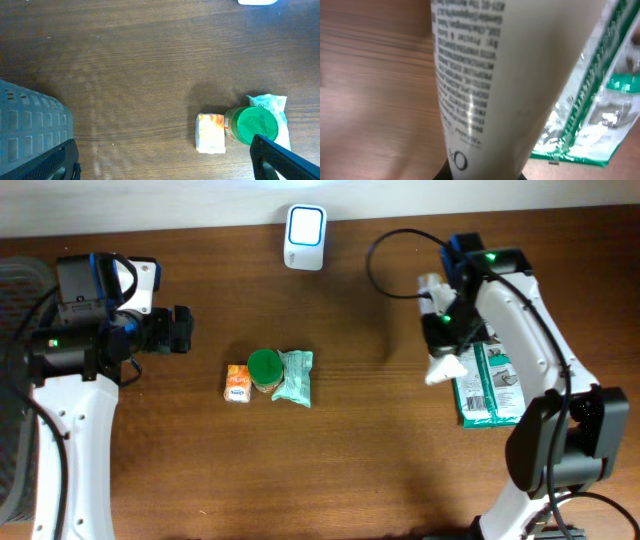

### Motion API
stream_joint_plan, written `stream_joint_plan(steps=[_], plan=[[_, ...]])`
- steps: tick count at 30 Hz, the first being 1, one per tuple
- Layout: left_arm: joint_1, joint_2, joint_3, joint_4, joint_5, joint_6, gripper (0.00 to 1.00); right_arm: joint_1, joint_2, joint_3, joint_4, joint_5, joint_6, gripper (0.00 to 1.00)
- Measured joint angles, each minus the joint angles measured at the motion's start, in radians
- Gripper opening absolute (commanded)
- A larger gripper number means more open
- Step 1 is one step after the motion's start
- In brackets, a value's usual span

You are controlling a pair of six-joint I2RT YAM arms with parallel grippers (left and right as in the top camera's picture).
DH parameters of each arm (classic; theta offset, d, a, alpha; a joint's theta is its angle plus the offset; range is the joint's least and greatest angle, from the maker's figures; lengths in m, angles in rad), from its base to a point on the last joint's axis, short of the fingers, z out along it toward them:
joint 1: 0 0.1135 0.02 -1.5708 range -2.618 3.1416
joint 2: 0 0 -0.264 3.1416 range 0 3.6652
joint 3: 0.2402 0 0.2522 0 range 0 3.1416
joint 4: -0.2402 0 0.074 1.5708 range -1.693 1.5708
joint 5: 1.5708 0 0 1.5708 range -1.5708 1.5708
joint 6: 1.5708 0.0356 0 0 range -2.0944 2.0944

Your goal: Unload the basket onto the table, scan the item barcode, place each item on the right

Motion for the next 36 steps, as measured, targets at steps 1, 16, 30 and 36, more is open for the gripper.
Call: stream_joint_plan(steps=[1, 16, 30, 36], plan=[[0.000, 0.000, 0.000, 0.001, 0.000, 0.000, 0.99, -0.027, 0.000, -0.031, 0.012, 0.000, 0.002, 0.04], [0.000, 0.000, 0.000, 0.000, 0.000, 0.000, 0.99, -0.175, 0.000, -0.170, 0.098, -0.006, -0.005, 0.64], [0.000, 0.000, 0.000, 0.000, 0.000, 0.000, 0.99, 0.043, 0.007, -0.001, 0.175, -0.367, 0.120, 0.42], [0.000, 0.000, 0.000, 0.000, 0.000, 0.000, 0.99, 0.254, 0.079, -0.083, 0.420, -0.397, 0.364, 0.04]])
